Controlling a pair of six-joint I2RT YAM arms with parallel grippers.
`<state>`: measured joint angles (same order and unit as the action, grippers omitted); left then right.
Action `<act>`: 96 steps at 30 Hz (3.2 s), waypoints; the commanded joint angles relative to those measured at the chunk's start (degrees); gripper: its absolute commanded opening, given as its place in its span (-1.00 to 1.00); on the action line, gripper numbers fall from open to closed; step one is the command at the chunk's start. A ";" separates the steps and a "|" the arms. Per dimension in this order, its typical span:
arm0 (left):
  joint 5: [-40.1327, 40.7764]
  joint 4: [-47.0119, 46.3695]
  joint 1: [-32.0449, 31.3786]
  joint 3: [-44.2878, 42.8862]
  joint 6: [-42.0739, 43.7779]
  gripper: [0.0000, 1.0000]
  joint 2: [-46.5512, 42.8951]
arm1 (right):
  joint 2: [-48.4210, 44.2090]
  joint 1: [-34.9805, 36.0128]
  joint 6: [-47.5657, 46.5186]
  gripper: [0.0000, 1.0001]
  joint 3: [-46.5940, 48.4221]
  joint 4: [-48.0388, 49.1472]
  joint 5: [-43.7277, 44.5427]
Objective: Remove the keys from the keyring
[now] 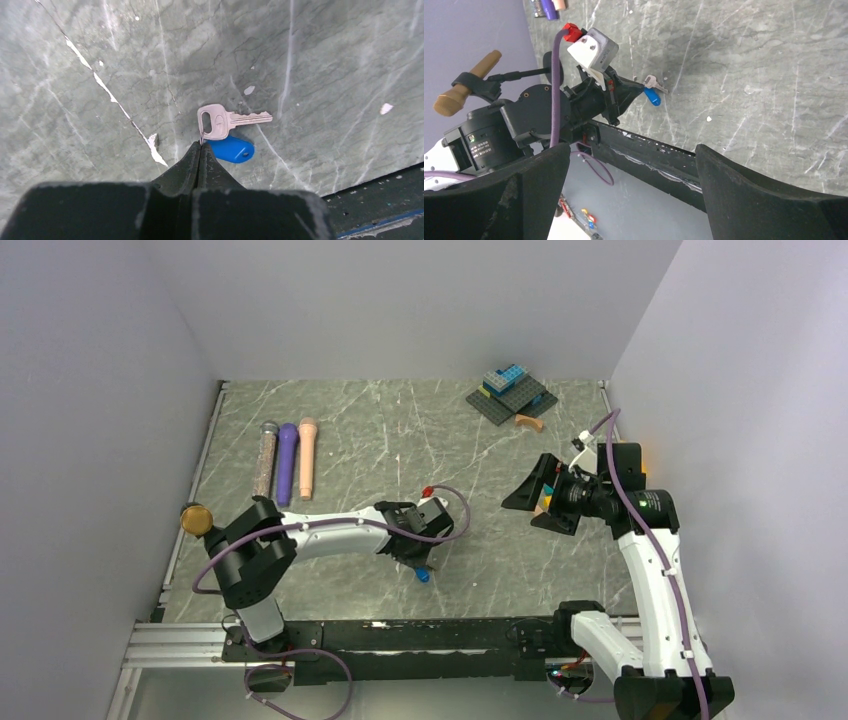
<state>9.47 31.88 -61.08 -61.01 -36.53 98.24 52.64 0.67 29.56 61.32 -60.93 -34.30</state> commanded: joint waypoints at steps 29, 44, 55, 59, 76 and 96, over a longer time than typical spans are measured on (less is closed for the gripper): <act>10.44 17.52 -0.27 -35.31 10.83 -1.00 -22.70 | -3.64 3.02 46.17 0.86 -5.63 47.90 -13.98; 12.04 16.03 -0.27 -39.45 12.18 -1.00 -24.37 | 4.74 23.39 64.21 0.73 -2.61 60.66 -2.96; 12.06 14.84 -0.27 -39.30 11.88 -1.00 -23.92 | 7.92 26.65 65.81 0.47 0.00 61.38 -2.32; 11.81 14.58 -0.35 -39.38 11.50 -1.00 -23.68 | 8.67 27.51 65.58 0.25 0.24 62.00 -2.45; 12.55 14.35 -0.62 -40.24 11.61 -1.00 -23.00 | 10.92 29.39 63.37 0.07 2.34 59.58 -3.32; 12.32 14.15 -0.80 -41.27 12.59 -1.00 -21.13 | 12.41 30.17 64.90 -0.10 4.50 63.21 -4.29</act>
<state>21.06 47.70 -61.54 -99.68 -25.06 76.27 65.58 30.50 91.77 62.83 0.10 -38.00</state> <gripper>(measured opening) 0.010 0.469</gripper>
